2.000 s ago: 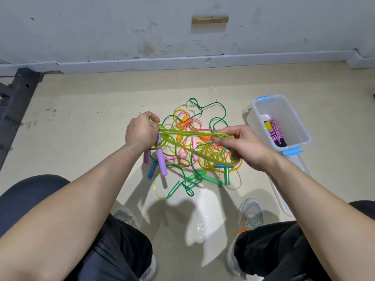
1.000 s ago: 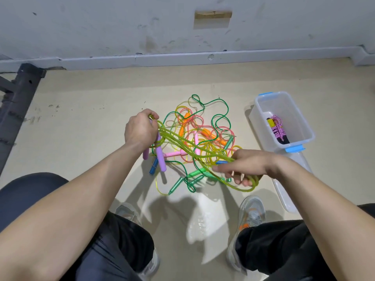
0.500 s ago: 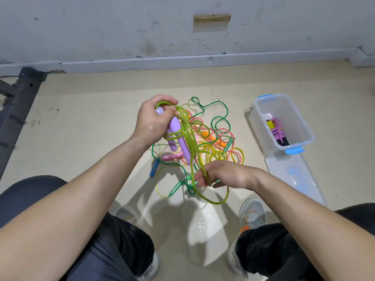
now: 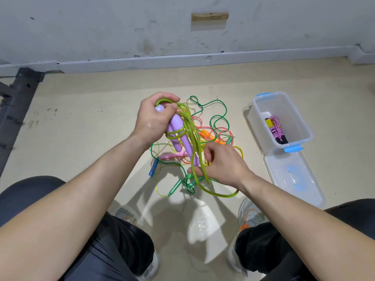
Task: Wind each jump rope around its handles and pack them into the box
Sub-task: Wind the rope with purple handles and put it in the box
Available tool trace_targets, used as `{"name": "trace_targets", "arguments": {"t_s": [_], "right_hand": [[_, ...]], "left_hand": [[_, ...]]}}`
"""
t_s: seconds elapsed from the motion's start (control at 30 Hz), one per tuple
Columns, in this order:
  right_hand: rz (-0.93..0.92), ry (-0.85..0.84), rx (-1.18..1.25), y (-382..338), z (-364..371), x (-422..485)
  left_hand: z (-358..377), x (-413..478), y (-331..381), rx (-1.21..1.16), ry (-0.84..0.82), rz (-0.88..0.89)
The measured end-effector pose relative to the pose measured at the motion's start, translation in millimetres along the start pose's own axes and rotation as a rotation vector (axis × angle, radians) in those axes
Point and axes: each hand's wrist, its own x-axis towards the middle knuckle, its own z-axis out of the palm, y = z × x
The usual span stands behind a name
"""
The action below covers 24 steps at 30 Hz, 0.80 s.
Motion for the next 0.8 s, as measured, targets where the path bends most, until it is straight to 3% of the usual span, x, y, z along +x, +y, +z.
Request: {"name": "trace_targets", "arguments": {"t_s": [0.2,0.33,0.63,0.8], "right_hand": [[-0.072,0.228,0.010,-1.4,2.7,2.7],[-0.122,0.117,0.127,8.7,9.8,5.7],[-0.249,0.177,0.104,3.3,13.9,5.8],[-0.164,0.094,0.145,7.9,13.7,9.1]], "left_hand": [[2.4,-0.8,-1.7,-0.019,0.011,-0.011],[4.1,-2.6,-2.8,-0.030,-0.001,-0.016],[8.7,-5.8,-4.6,-0.031,-0.004,-0.004],[2.4,0.8,-21.2,0.219,-0.009,0.034]]}}
